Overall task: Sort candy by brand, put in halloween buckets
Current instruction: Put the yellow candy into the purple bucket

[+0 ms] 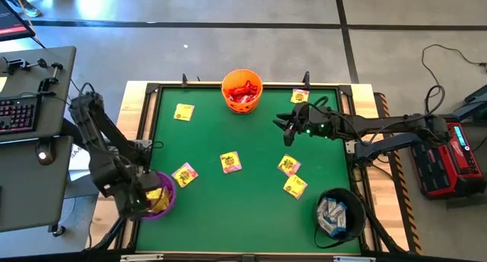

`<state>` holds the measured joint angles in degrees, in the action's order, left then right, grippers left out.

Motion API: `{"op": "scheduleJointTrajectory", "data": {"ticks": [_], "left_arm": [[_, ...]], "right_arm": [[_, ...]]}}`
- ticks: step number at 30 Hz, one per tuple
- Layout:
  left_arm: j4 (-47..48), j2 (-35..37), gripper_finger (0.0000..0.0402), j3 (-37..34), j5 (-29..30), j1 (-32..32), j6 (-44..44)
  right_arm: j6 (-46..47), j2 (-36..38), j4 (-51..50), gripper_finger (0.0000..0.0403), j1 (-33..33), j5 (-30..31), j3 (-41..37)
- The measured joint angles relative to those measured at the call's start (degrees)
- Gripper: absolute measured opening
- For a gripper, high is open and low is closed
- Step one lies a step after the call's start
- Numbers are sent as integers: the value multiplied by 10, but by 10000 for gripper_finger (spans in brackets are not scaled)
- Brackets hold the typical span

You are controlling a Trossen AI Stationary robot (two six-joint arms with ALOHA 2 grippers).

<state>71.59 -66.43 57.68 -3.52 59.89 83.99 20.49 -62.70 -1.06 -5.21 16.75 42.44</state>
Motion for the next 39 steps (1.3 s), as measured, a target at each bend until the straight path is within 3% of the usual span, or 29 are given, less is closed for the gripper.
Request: {"op": "scheduleJointTrajectory", "data": {"ticks": [11,18,23,27,32,36,39], "left_arm": [[-15,-6,9,-59,-7,-7,4],[-24,13,67,-60,-11,-7,-8],[-34,38,115,-53,-6,-7,19],[-46,59,139,-31,30,-7,16],[-87,98,144,-16,113,-9,9],[-105,127,138,-16,161,-28,-1],[-123,143,128,-16,187,-51,-36]], "right_arm": [[0,0,0,122,0,0,0],[13,0,-21,122,0,-14,0],[71,0,-82,125,4,-68,0],[114,0,-165,156,25,-87,0],[171,0,-279,226,58,-93,0],[183,-7,-314,265,80,-107,-2],[174,-33,-322,273,84,-123,-2]]}}
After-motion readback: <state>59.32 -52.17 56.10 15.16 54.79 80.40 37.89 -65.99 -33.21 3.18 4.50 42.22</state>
